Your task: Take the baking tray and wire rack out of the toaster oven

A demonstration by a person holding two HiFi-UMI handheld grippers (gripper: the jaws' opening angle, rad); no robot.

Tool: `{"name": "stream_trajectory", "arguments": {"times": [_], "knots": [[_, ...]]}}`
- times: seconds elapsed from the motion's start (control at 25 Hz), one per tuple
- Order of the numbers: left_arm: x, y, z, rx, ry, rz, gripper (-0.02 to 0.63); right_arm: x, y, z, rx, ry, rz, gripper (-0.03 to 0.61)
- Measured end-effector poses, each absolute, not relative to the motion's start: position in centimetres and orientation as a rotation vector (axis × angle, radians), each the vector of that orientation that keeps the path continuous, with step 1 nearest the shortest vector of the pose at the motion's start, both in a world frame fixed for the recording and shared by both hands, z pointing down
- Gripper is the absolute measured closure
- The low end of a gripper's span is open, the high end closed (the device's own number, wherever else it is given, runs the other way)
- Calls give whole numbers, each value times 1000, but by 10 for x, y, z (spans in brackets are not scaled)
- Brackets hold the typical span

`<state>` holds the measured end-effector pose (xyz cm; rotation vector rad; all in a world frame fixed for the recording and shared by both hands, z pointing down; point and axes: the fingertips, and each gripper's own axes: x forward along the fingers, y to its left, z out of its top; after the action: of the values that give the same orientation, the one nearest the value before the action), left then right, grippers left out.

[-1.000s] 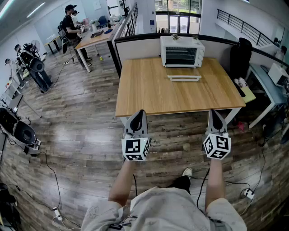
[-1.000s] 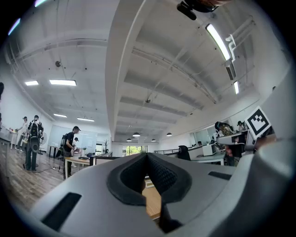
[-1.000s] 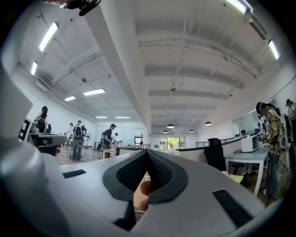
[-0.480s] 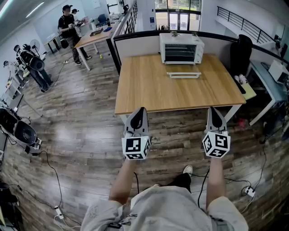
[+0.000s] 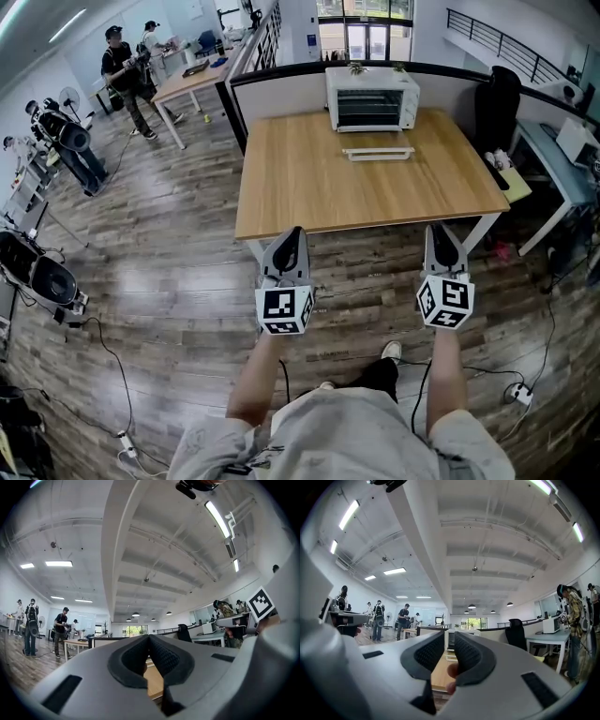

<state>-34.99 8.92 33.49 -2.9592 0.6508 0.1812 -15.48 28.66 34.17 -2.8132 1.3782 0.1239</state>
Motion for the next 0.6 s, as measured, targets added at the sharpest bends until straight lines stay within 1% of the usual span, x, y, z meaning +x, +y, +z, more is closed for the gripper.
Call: {"name": "stream_trajectory", "arguments": {"times": [0.04, 0.08, 0.12, 0.16, 0.24, 0.32, 0.48, 0.6], "knots": [[-347, 90, 338, -2966, 641, 168, 603, -153, 287, 344, -2809, 1379, 116, 486], [-342, 91, 340, -2977, 627, 154, 566, -151, 287, 346, -2805, 1376, 111, 470], [-338, 92, 342, -2986, 616, 143, 480, -149, 288, 347, -2799, 1371, 107, 455], [-334, 93, 344, -2991, 610, 134, 449, -146, 288, 349, -2792, 1367, 103, 448], [-328, 93, 346, -2992, 611, 121, 443, -142, 290, 351, -2778, 1365, 92, 422], [-322, 94, 348, -2993, 610, 107, 439, -137, 291, 352, -2772, 1368, 81, 413], [-300, 95, 351, -3003, 595, 79, 403, -117, 295, 357, -2774, 1347, 51, 405], [-278, 95, 355, -3007, 593, 55, 397, -98, 297, 362, -2774, 1348, 23, 403]]}}
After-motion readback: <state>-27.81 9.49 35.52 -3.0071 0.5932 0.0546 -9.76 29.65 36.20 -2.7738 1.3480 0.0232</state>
